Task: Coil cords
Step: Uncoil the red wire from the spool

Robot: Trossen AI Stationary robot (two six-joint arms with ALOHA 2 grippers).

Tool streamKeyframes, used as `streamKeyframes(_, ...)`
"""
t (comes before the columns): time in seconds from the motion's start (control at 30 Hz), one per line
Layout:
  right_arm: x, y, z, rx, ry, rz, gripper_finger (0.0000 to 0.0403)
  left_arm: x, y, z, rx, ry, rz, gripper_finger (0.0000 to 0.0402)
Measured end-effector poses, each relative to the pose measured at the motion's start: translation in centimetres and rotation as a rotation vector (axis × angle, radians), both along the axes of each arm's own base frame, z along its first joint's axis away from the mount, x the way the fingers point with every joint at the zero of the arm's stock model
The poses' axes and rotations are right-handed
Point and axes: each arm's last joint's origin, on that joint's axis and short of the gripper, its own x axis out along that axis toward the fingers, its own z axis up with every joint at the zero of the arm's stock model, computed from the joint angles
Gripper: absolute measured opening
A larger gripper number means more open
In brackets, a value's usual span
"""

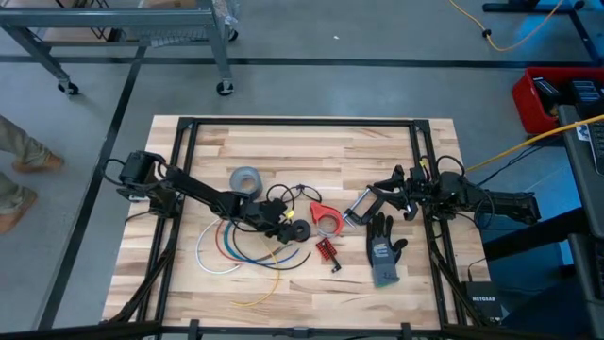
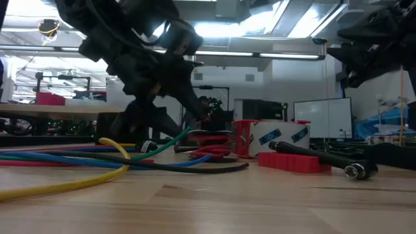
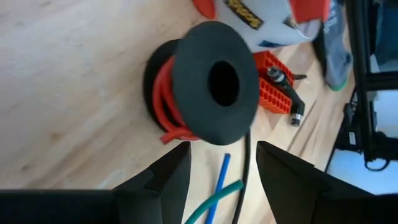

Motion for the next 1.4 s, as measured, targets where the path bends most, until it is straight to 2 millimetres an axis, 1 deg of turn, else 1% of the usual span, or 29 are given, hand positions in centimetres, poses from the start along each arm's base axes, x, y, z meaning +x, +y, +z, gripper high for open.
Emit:
streamKeyframes(0.17,0.0,0.0,0.0,-0.002,0.0,0.015,0.0186,0.0,-0.1,0.0,-0.012,0.002,0.007,0.0176)
streamKeyframes(0.4,0.0,0.0,0.0,-0.002,0.0,0.015,0.0186,0.1,0.3,0.0,0.056,-0.01,0.074,0.0176)
streamKeyframes(0.57,0.0,0.0,0.0,-0.002,0.0,0.014,0.0186,0.4,0.5,-0.8,0.07,-0.006,0.095,0.0176)
streamKeyframes(0.77,0.0,0.0,0.0,-0.002,0.0,0.014,0.0186,1.7,0.3,-1.6,0.043,-0.12,0.095,0.0175)
streamKeyframes(0.87,0.0,0.0,0.0,-0.002,-0.001,0.014,0.0186,1.6,0.3,-1.7,0.038,-0.114,0.086,0.017)
streamKeyframes(0.93,0.0,0.0,0.0,-0.002,0.0,0.014,0.0186,1.6,0.3,-1.8,0.039,-0.103,0.086,0.0157)
streamKeyframes(1.0,0.0,0.0,0.0,-0.002,-0.001,0.014,0.0186,1.5,0.3,-1.8,0.04,-0.1,0.085,0.0134)
streamKeyframes(1.07,0.0,0.0,0.0,-0.002,0.0,0.014,0.0186,1.4,0.3,-1.9,0.043,-0.084,0.084,0.0102)
streamKeyframes(1.2,0.0,0.0,0.0,-0.002,-0.002,0.014,0.0186,1.6,0.2,-1.8,0.035,-0.099,0.067,0.0026)
streamKeyframes(1.23,0.0,0.0,0.0,-0.002,-0.002,0.014,0.0186,1.6,0.2,-1.7,0.032,-0.103,0.064,0.0016)
streamKeyframes(1.4,0.0,0.0,0.0,-0.002,-0.003,0.014,0.0186,1.4,0.3,-1.0,0.055,-0.12,0.04,0.0011)
